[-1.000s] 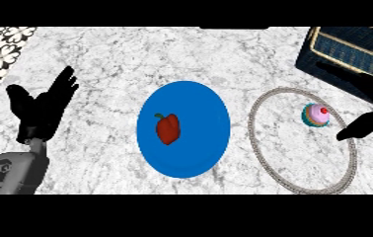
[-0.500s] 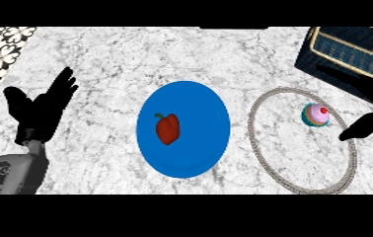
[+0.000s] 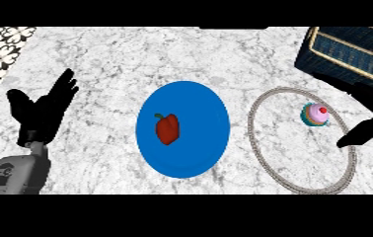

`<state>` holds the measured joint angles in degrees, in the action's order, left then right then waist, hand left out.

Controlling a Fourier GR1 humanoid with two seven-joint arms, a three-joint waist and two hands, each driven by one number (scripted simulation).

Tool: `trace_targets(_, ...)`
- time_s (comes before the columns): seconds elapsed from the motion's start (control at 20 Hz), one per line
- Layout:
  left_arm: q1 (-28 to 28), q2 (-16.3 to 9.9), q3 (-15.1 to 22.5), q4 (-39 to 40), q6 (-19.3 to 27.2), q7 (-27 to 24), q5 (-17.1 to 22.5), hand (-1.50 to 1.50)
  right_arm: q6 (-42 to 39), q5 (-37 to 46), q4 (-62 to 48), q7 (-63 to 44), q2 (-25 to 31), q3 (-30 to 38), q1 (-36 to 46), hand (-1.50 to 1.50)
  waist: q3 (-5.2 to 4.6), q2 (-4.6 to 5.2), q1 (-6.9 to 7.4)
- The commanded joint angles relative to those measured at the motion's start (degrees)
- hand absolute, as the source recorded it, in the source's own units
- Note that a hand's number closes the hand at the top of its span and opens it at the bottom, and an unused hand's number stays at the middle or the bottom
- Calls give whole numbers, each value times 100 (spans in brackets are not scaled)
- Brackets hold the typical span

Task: Pick the cupcake from the placemat and place it in the basket

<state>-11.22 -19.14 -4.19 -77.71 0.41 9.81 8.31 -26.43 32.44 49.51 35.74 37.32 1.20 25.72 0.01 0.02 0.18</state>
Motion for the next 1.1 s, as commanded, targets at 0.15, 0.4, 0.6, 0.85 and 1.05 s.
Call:
trace_targets(0.15,201,-6,-174,-132,-219,25,-70,0,281,432,-226,-39,-188,54,170,-150,0,1,20)
trace_targets(0.4,-171,280,-49,-37,-63,238,-268,0,805,867,-605,126,-429,-22,98,-150,2,10,17)
trace_targets(0.6,-87,126,-151,-243,-70,401,-291,0,593,1153,441,-198,-376,-430,-124,150,-2,-11,-11)
trace_targets(0.85,-258,369,-134,-389,79,656,-415,0,906,1363,-254,375,-354,-151,-27,150,1,2,7)
trace_targets(1.05,8,226,-261,-585,-205,594,-340,0,1089,1519,-219,406,-584,-221,-181,150,1,-2,12)
